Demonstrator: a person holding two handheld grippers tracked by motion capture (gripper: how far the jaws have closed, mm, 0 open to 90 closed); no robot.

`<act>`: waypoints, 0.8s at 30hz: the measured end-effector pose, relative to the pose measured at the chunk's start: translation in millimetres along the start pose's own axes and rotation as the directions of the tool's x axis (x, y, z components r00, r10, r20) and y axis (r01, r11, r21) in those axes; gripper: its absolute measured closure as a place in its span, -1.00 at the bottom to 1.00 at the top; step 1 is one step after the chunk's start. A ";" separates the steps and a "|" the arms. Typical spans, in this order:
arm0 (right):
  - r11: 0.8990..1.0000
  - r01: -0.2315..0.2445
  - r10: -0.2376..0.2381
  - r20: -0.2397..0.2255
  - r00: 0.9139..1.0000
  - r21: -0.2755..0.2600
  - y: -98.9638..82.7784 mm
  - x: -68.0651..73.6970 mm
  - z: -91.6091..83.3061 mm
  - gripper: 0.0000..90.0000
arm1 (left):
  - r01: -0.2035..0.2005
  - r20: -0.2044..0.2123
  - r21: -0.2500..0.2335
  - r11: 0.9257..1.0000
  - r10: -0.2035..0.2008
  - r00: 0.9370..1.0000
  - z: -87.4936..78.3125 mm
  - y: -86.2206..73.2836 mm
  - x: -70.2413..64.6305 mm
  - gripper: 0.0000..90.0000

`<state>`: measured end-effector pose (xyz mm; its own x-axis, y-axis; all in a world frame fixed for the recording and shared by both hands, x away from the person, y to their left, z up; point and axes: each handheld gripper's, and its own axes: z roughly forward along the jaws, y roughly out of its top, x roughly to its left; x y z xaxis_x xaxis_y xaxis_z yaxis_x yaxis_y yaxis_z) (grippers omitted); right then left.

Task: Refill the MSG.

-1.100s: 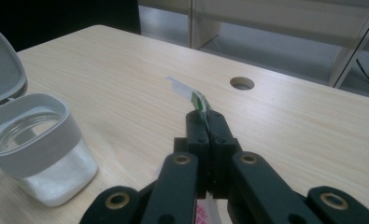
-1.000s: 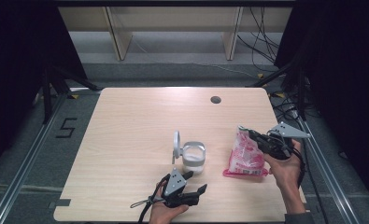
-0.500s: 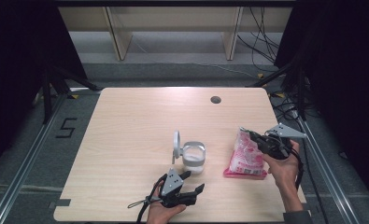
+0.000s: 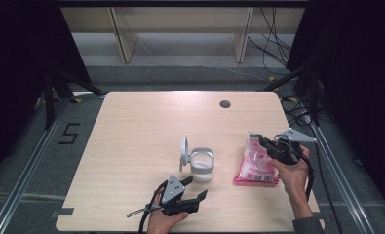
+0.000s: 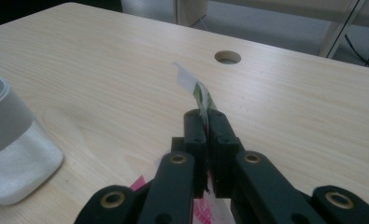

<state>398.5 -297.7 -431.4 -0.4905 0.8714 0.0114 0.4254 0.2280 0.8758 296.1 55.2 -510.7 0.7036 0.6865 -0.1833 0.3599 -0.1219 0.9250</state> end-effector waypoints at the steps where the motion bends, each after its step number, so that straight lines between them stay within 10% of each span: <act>1: 0.999 -0.034 0.034 0.009 0.999 0.011 -0.8 2.2 0.3 0.96 | -0.001 -0.006 0.002 1.000 0.001 1.000 -1.6 0.2 0.9 -0.29; 24: 0.993 -0.110 0.106 0.083 0.991 0.038 -19.7 -20.6 2.7 0.67 | 0.019 -0.036 -0.021 1.000 -0.020 0.999 -12.1 0.2 16.6 -0.26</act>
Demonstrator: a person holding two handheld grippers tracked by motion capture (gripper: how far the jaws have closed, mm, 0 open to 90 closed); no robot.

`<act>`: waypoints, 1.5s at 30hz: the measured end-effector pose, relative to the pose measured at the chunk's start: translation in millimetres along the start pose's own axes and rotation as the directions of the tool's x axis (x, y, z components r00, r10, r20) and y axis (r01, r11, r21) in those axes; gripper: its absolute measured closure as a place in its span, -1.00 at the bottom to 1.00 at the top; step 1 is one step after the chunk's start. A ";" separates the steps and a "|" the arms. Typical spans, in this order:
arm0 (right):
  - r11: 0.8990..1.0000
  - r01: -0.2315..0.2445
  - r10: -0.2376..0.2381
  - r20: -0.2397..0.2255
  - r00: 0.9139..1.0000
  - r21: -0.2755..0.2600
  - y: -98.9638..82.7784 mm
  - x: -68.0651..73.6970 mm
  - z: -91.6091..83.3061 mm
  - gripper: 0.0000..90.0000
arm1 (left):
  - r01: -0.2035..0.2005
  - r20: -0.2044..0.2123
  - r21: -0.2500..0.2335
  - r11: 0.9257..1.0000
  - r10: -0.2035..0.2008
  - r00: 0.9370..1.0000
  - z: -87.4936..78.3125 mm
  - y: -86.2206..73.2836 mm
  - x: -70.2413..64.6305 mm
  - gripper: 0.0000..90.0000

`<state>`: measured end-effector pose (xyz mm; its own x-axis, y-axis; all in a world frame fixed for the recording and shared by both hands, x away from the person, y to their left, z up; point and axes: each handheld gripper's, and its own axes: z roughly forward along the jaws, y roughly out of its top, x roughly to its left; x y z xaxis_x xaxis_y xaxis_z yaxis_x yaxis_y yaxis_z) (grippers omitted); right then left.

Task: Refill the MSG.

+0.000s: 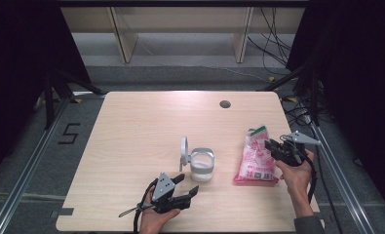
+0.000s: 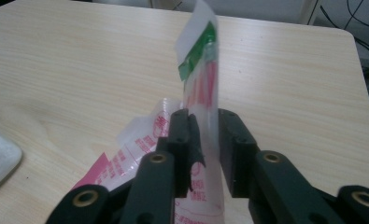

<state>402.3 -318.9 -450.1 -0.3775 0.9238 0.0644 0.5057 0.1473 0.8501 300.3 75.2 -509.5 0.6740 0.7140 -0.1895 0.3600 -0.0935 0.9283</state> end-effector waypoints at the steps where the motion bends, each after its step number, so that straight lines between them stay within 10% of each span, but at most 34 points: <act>1: 1.000 0.003 -0.003 0.008 1.000 -0.003 -0.7 -1.6 -0.5 0.62 | 0.003 -0.005 0.000 1.000 -0.003 1.000 -0.2 -0.3 0.4 -0.26; 14: 0.997 -0.076 0.077 0.109 0.991 -0.017 2.3 -0.3 -9.7 0.21 | 0.010 -0.017 -0.006 1.000 -0.010 1.000 -3.9 0.3 7.5 -0.27; 23: 0.999 0.002 0.003 0.095 0.995 -0.051 2.7 17.2 -9.3 0.01 | 0.017 -0.024 -0.021 1.000 -0.018 1.000 -7.7 1.9 12.7 -0.27; 45: 0.997 0.074 -0.071 -0.121 0.990 0.026 -17.4 74.1 -7.4 -0.14 | 0.026 -0.090 -0.027 0.999 -0.028 0.996 -18.7 10.0 31.9 -0.25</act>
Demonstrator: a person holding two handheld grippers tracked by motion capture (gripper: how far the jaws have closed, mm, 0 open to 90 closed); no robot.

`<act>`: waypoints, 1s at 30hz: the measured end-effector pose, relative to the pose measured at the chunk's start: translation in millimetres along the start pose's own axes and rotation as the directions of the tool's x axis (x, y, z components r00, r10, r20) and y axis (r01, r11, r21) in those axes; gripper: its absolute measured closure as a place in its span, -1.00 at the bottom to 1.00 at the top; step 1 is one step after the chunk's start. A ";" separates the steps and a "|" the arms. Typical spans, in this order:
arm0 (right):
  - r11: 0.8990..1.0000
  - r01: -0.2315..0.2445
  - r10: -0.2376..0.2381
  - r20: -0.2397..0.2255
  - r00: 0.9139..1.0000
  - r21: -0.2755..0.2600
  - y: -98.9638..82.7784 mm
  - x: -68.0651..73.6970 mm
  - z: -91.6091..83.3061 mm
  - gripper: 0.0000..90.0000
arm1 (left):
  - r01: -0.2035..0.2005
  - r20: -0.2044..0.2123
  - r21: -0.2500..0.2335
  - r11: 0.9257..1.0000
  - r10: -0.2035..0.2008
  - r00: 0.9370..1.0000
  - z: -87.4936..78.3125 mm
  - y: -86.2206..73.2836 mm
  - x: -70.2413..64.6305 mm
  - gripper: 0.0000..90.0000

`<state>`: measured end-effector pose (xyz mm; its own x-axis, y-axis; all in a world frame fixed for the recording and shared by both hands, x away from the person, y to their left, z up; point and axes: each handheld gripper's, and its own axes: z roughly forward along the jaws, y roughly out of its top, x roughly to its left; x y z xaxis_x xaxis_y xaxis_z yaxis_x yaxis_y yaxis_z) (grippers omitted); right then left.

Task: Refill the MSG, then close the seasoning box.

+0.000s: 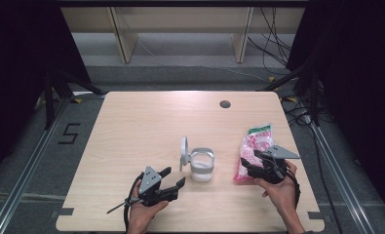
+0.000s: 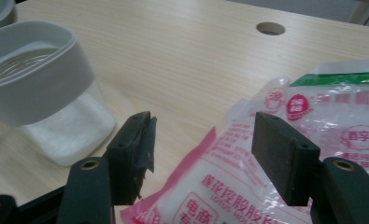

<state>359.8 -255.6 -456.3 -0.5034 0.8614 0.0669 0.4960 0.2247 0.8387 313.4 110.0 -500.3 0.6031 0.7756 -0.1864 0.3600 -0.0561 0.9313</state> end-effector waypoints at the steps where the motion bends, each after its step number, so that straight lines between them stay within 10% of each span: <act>1: 0.999 0.032 -0.032 -0.021 0.999 -0.010 -0.1 -0.8 1.6 -0.15 | 0.001 0.001 -0.006 1.000 -0.001 1.000 -0.8 0.2 2.0 -0.25; 14: 0.998 0.046 -0.044 -0.039 0.998 0.050 -9.7 18.5 1.9 -0.29 | 0.009 -0.040 -0.024 1.000 -0.010 0.999 -3.4 8.4 14.9 -0.18; 17: 0.996 0.076 -0.073 -0.048 0.996 0.046 -11.0 18.9 1.4 -0.31 | -0.034 -0.041 -0.021 0.999 0.033 0.999 -3.6 11.9 16.0 -0.05; 22: 0.999 -0.011 0.013 -0.057 0.998 0.046 -13.3 25.4 -2.7 -0.54 | -0.066 -0.033 -0.025 0.998 0.065 0.997 -0.1 12.5 15.9 0.21; 30: 0.996 0.076 -0.072 -0.086 0.994 0.049 -18.0 28.6 -4.8 -0.60 | -0.103 -0.060 -0.032 0.994 0.101 0.993 2.6 14.9 18.1 0.78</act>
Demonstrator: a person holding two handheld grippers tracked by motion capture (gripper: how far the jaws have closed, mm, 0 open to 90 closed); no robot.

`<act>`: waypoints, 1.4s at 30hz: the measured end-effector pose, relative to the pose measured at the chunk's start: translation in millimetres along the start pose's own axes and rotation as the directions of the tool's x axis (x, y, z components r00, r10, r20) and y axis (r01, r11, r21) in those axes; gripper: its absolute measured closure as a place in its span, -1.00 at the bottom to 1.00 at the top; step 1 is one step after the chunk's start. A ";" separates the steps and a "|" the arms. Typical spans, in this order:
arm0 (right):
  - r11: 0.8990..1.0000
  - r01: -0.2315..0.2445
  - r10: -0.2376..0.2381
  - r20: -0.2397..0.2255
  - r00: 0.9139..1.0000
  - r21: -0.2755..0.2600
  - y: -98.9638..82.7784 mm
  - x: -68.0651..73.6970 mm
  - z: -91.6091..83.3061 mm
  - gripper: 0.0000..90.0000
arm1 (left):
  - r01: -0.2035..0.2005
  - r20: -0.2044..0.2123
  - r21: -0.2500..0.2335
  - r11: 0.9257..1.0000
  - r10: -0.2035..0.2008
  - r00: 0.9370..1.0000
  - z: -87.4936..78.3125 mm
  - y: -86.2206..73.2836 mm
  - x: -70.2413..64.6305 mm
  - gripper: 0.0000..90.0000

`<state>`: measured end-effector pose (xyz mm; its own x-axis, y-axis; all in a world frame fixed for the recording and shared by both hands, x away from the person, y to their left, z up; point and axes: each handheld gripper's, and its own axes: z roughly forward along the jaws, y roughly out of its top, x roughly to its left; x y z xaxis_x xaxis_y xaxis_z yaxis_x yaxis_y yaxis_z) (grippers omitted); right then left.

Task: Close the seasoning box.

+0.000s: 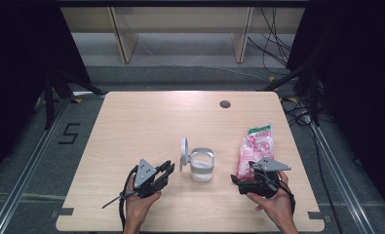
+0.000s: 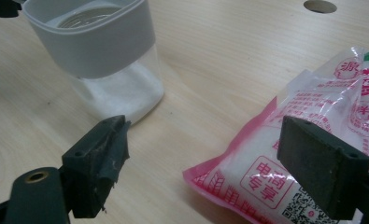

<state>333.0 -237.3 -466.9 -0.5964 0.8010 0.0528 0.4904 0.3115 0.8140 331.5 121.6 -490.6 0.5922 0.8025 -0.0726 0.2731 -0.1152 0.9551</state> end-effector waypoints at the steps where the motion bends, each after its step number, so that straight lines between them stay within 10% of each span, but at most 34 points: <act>1: 1.000 -0.009 0.009 0.010 1.000 -0.006 -0.3 1.8 -0.4 -0.59 | -0.008 0.007 -0.002 1.000 0.008 1.000 1.7 0.1 1.3 0.81; 11: 1.000 0.000 0.000 -0.010 1.000 0.009 -6.0 5.3 -3.6 -0.56 | 0.008 -0.001 -0.025 1.000 -0.008 1.000 4.9 9.1 2.4 0.94; 23: 1.000 0.011 -0.011 -0.004 1.000 0.014 -10.2 4.5 -6.7 -0.51 | -0.091 0.036 -0.022 0.996 0.092 0.995 5.3 33.9 -8.5 0.99; 42: 1.000 -0.004 0.005 -0.011 1.000 0.014 -15.7 6.8 -10.9 -0.48 | -0.108 0.061 -0.035 0.994 0.110 0.992 9.2 48.1 -14.0 0.99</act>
<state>314.3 -242.3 -473.0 -0.6013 0.7966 0.0630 0.5016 0.3150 0.8057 343.3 99.4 -446.3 0.6638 0.7478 0.0159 0.1808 -0.1810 0.9667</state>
